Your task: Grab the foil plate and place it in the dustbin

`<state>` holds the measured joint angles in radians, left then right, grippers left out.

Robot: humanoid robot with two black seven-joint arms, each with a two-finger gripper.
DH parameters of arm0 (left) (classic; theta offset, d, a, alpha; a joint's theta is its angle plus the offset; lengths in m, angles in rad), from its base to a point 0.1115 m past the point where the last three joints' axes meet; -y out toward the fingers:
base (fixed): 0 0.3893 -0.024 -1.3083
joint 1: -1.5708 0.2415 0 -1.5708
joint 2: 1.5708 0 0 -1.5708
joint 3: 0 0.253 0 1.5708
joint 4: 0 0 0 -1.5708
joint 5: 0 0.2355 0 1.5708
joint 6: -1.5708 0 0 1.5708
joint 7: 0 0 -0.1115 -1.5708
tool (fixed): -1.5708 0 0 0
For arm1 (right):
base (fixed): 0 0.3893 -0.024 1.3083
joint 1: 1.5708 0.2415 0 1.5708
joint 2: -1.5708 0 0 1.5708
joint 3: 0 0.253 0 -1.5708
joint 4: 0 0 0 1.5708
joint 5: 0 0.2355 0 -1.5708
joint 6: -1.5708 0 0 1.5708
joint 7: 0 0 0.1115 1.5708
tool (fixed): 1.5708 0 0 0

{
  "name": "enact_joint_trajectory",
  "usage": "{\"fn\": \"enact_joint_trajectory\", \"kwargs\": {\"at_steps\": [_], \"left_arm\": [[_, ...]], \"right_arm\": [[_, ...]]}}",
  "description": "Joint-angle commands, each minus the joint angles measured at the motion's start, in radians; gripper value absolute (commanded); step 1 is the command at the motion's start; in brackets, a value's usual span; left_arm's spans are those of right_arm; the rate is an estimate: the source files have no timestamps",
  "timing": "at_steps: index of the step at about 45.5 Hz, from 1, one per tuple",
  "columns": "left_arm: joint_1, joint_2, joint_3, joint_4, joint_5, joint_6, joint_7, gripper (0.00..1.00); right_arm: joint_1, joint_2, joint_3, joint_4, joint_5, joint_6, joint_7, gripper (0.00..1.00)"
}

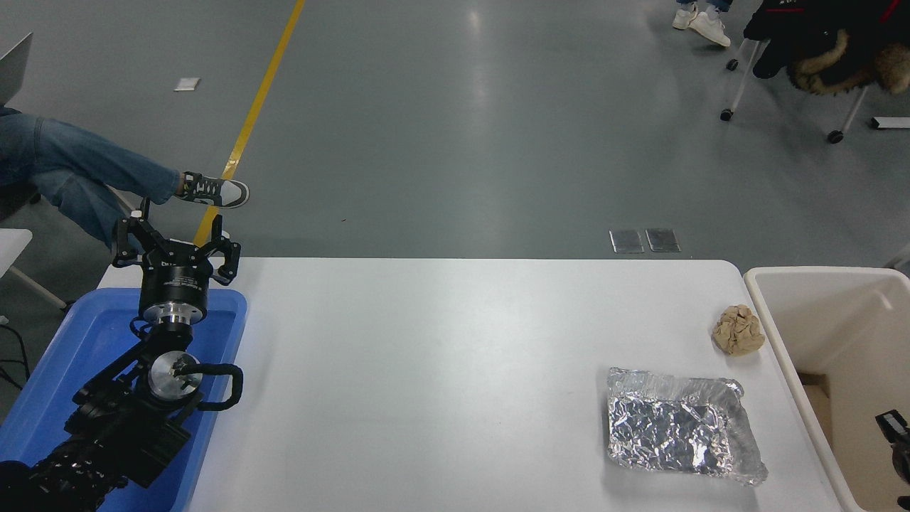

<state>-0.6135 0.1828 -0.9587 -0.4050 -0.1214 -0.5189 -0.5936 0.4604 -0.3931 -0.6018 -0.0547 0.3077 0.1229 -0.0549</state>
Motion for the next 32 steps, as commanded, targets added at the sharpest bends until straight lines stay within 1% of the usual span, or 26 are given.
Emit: {"fn": "enact_joint_trajectory", "kwargs": {"at_steps": [1,2,3,4,7,11,17,21,25,28,32], "left_arm": [[0.0,0.0,0.0,0.0,0.0,0.005,0.0,0.99],[0.001,0.0,0.0,0.0,-0.001,0.005,-0.002,0.99],[0.001,0.0,-0.002,0.0,-0.001,0.005,-0.002,0.99],[0.001,0.0,-0.002,0.0,-0.001,0.005,-0.002,0.99],[0.0,0.0,0.0,0.0,0.0,0.005,0.0,0.99],[0.0,0.0,0.0,0.0,0.002,0.005,0.0,0.99],[0.0,0.0,0.001,0.0,0.002,-0.004,0.002,0.99],[0.0,0.0,0.001,0.0,0.002,-0.006,0.002,0.99],[0.0,0.0,0.001,0.0,0.003,-0.006,0.002,0.99],[0.0,0.0,0.001,0.0,0.003,-0.006,0.002,0.99],[0.0,0.0,0.001,0.0,0.003,-0.006,0.002,0.99]], "right_arm": [[0.006,-0.004,0.001,0.004,0.002,0.0,0.001,0.0],[0.009,-0.01,0.001,0.013,0.005,-0.003,0.0,0.19],[0.012,-0.022,-0.004,0.013,0.005,-0.011,0.001,0.52],[0.02,-0.035,-0.003,0.016,0.005,-0.012,0.001,0.65],[0.066,-0.052,0.004,0.035,0.004,-0.006,0.001,0.66],[0.155,-0.093,-0.01,0.172,-0.004,-0.008,0.001,0.71],[0.349,-0.324,-0.051,0.529,-0.03,-0.012,0.001,0.73],[0.518,-0.418,-0.166,0.749,-0.099,-0.014,0.001,0.77],[0.714,-0.461,-0.335,0.909,-0.128,-0.003,0.001,0.78],[0.889,-0.463,-0.484,1.027,-0.13,0.003,0.003,0.9],[1.134,-0.428,-0.668,1.197,-0.131,0.01,0.003,0.93]]}}
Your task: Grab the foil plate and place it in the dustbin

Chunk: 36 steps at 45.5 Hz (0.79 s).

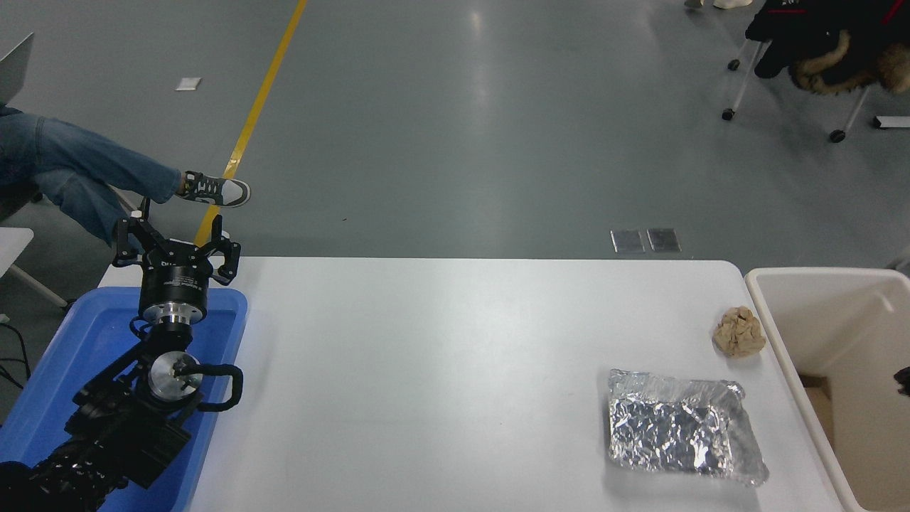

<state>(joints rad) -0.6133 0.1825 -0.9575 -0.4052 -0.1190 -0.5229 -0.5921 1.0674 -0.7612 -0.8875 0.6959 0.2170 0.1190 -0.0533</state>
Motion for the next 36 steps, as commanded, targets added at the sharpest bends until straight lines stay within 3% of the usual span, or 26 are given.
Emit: {"fn": "enact_joint_trajectory", "kwargs": {"at_steps": [1,16,36], "left_arm": [[0.0,0.0,0.0,0.0,0.001,-0.002,0.0,0.99],[0.001,0.002,0.0,0.0,-0.001,-0.002,0.0,0.99],[0.003,0.0,-0.003,0.0,-0.004,0.001,-0.002,0.99]], "right_arm": [[0.665,-0.006,-0.481,0.535,-0.041,0.022,0.003,0.98],[1.157,0.397,-0.593,0.938,-0.034,0.145,0.003,0.99],[1.454,0.496,-0.371,1.018,-0.019,0.415,0.003,0.99]]}}
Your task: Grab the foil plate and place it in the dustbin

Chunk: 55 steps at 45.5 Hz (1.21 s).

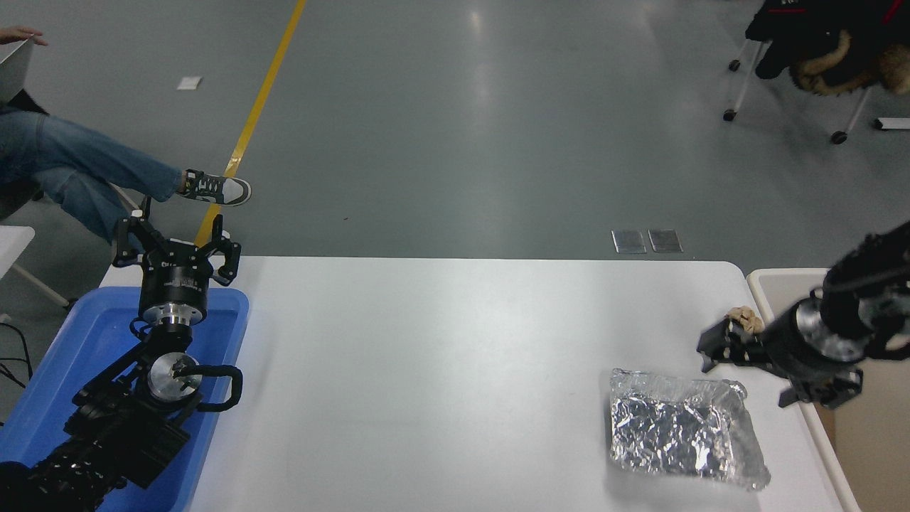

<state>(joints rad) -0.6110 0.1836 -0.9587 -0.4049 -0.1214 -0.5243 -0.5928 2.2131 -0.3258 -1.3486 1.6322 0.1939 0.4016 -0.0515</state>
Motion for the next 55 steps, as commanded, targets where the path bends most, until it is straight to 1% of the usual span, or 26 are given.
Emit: {"fn": "enact_joint_trajectory", "kwargs": {"at_steps": [1,8,14,18,27,30,31,35,45,51,55], "left_arm": [[0.0,-0.001,-0.002,0.0,-0.001,0.003,-0.001,0.99],[0.0,-0.001,-0.002,0.0,-0.001,0.004,-0.001,0.99],[0.0,-0.001,-0.003,0.0,-0.001,0.004,-0.002,0.99],[0.002,-0.001,-0.003,0.0,-0.001,0.004,-0.002,0.99],[0.0,-0.001,-0.003,0.0,-0.001,0.004,-0.002,0.99],[0.002,-0.001,-0.003,0.001,-0.001,0.004,-0.002,0.99],[0.0,-0.001,-0.003,0.0,-0.001,0.004,-0.002,0.99],[0.002,-0.001,-0.003,0.0,-0.001,0.004,-0.002,0.99],[0.002,-0.001,-0.003,0.0,-0.001,0.004,-0.002,0.99],[0.0,-0.001,-0.003,0.0,-0.001,0.004,-0.002,0.99],[0.0,-0.001,-0.002,0.0,-0.001,0.004,-0.002,0.99]], "right_arm": [[0.318,0.062,0.1,0.081,0.004,0.141,0.001,0.99],[0.355,0.103,0.157,0.095,0.018,0.187,-0.001,0.99],[0.379,0.116,0.184,0.112,0.053,0.206,-0.001,0.99],[0.387,0.117,0.192,0.113,0.055,0.215,-0.001,0.99],[0.358,0.113,0.155,0.11,0.048,0.201,-0.008,0.99],[0.321,0.102,0.108,0.104,0.035,0.187,-0.008,0.95],[0.306,0.091,0.094,0.103,0.03,0.178,-0.008,0.94],[0.232,0.036,0.048,0.095,-0.02,0.105,-0.008,0.94],[-0.054,-0.131,0.019,0.061,-0.205,-0.102,-0.01,0.94],[-0.274,-0.174,0.023,-0.02,-0.271,-0.228,-0.008,0.94],[-0.404,-0.186,0.034,-0.08,-0.281,-0.293,-0.007,0.94]]}}
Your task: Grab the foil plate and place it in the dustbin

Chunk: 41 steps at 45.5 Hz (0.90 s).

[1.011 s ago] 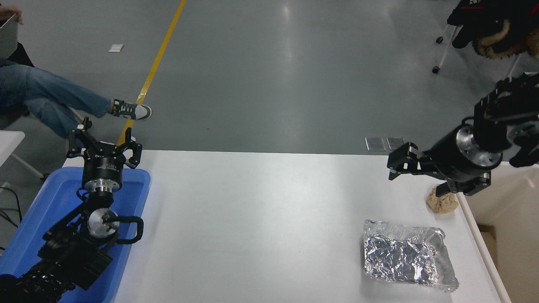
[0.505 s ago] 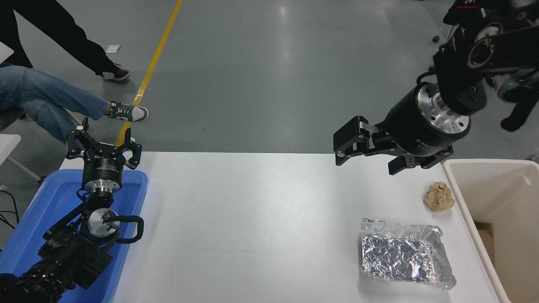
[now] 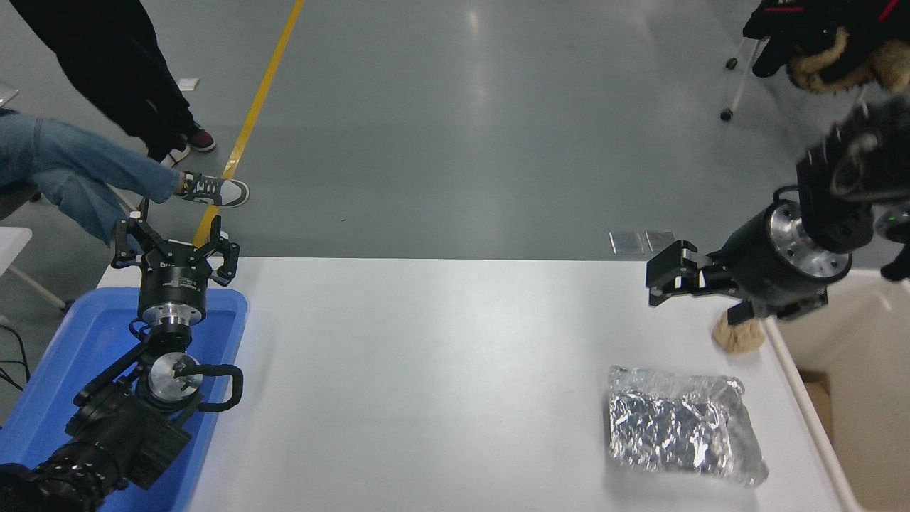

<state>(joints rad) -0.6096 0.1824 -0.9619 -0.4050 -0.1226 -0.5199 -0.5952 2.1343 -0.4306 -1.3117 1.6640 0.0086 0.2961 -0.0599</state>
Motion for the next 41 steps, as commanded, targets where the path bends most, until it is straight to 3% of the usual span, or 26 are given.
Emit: {"fn": "enact_joint_trajectory", "kwargs": {"at_steps": [1,8,17,41], "left_arm": [[-0.001,0.0,0.0,0.0,0.0,0.0,0.0,0.99],[-0.001,0.0,0.002,0.0,0.0,0.0,0.002,0.99],[-0.001,0.0,0.002,0.0,0.0,0.0,0.0,0.99],[-0.001,0.0,0.002,0.0,0.0,0.0,0.002,0.99]], "right_arm": [[-0.355,-0.085,0.003,-0.125,-0.096,-0.201,0.003,0.94],[-0.517,-0.103,0.063,-0.193,-0.116,-0.27,0.005,0.93],[-0.657,-0.122,0.144,-0.256,-0.237,-0.331,0.008,0.91],[-0.959,-0.116,0.279,-0.507,-0.311,-0.417,0.008,0.85]]}}
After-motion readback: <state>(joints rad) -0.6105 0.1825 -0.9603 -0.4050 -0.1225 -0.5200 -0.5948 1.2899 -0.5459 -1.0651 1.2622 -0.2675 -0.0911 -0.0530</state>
